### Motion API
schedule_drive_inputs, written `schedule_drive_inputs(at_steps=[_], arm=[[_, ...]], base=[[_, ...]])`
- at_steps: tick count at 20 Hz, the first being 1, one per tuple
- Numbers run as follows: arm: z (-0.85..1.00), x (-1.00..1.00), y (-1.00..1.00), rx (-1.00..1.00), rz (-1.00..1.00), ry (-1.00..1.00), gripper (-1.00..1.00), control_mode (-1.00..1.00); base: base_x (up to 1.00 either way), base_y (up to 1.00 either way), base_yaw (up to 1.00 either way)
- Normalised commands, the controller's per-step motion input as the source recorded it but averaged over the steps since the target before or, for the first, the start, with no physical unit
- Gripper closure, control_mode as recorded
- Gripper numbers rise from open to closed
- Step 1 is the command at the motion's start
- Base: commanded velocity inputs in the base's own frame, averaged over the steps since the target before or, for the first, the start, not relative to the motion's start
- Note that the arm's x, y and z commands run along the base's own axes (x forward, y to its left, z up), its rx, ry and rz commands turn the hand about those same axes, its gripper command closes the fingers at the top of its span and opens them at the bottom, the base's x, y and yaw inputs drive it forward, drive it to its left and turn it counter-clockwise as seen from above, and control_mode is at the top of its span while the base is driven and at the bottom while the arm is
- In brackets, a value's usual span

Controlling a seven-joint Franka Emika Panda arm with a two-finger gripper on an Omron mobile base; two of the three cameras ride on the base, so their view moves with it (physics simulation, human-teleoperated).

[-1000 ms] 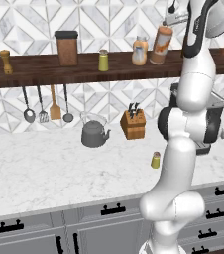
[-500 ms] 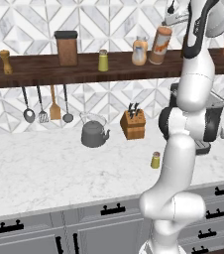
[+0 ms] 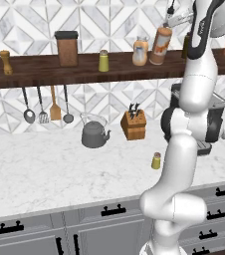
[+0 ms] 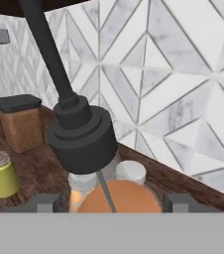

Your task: Put the shaker and condiment bottle from the counter next to their counterparts in the cabinet.

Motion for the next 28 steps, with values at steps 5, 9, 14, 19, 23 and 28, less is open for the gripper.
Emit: schedule_drive_inputs(at_steps=[5, 9, 14, 19, 23, 28], arm=[[-0.4, 0.0, 0.0, 0.0, 0.02, 0.0, -1.0, -1.0], [-0.24, -0.01, 0.0, 0.0, 0.01, 0.0, -1.0, -1.0], [-0.22, 0.01, 0.0, 0.0, 0.0, 0.0, -1.0, -1.0], [-0.35, 0.39, 0.03, 0.0, 0.0, -0.01, -1.0, -1.0], [-0.28, 0.36, 0.01, 0.0, 0.0, 0.0, -1.0, -1.0], [-0.07, 0.01, 0.0, 0.0, 0.03, -0.04, -1.0, -1.0]], base=[[0.0, 0.0, 0.0], [0.0, 0.0, 0.0], [0.0, 0.0, 0.0], [0.0, 0.0, 0.0], [0.0, 0.0, 0.0], [0.0, 0.0, 0.0]])
